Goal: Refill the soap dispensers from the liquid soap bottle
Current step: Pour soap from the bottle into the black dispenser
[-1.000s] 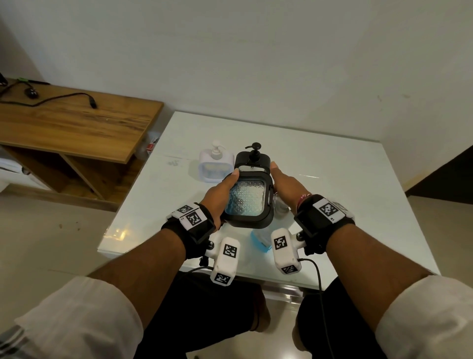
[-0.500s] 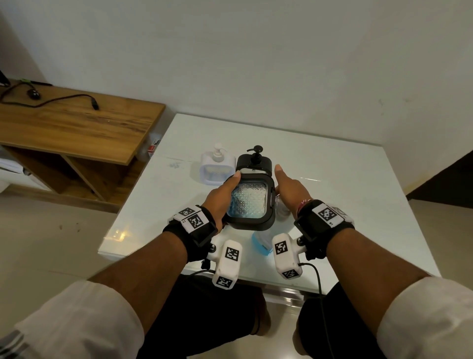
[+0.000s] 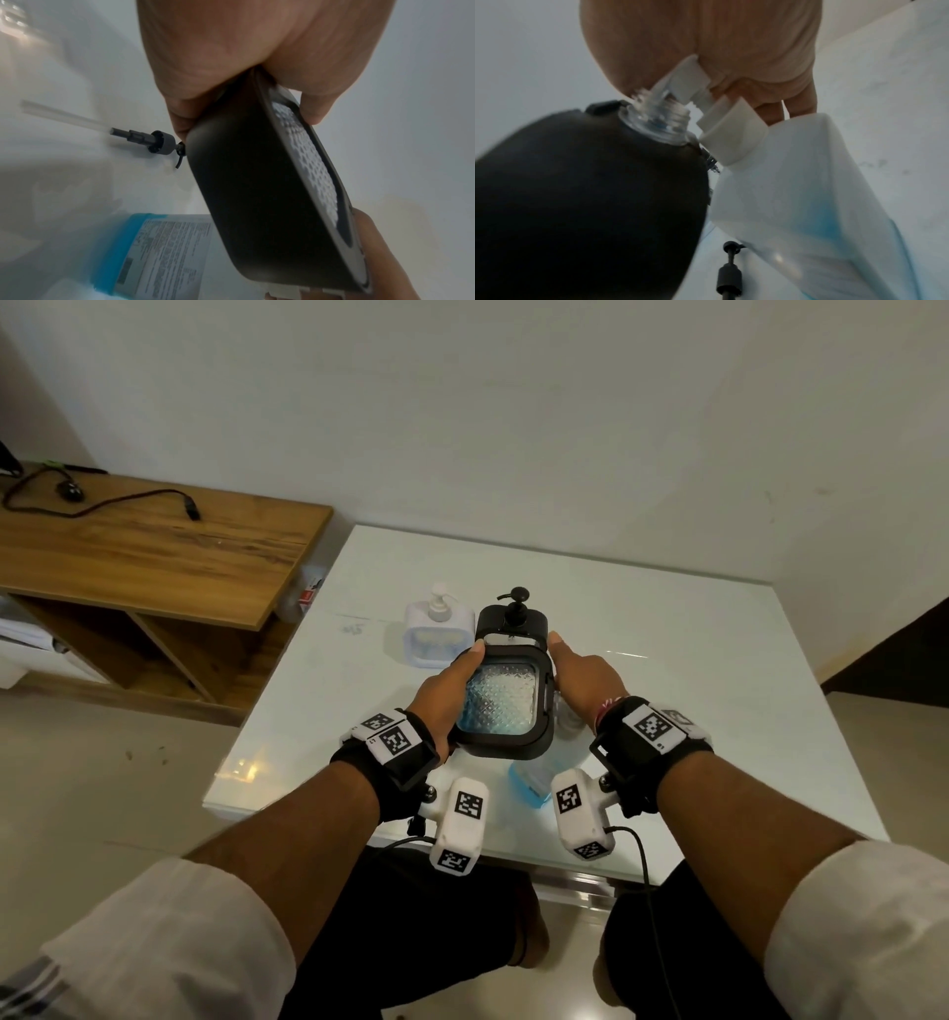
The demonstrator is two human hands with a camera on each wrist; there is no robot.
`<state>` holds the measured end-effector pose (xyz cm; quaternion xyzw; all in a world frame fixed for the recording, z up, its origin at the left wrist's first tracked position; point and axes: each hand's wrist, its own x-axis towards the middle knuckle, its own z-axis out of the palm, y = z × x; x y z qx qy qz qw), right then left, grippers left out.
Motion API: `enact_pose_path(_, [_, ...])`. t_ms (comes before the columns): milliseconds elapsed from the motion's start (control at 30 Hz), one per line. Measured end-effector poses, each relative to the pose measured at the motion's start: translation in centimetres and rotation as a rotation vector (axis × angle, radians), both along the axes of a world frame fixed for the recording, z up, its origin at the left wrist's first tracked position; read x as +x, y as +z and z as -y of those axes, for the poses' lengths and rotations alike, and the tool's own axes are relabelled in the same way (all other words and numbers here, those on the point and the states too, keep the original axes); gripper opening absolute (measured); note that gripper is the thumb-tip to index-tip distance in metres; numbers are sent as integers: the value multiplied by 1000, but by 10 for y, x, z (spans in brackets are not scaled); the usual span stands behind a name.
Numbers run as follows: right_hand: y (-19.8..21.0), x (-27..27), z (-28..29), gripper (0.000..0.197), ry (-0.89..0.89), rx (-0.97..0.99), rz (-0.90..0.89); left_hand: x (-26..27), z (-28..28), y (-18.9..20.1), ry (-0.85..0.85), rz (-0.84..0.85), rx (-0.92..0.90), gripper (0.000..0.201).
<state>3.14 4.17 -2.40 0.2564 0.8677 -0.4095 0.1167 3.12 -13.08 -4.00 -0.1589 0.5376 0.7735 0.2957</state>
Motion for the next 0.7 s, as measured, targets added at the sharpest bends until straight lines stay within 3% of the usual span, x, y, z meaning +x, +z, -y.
enact_pose_path(533, [-2,1,-1,82,-9,15,-52,0,1,-3,-13,15,-8,49])
enact_pose_path(700, [5,3,-2,86,-12,-62,-37,4,1,-4,-40,25,6,54])
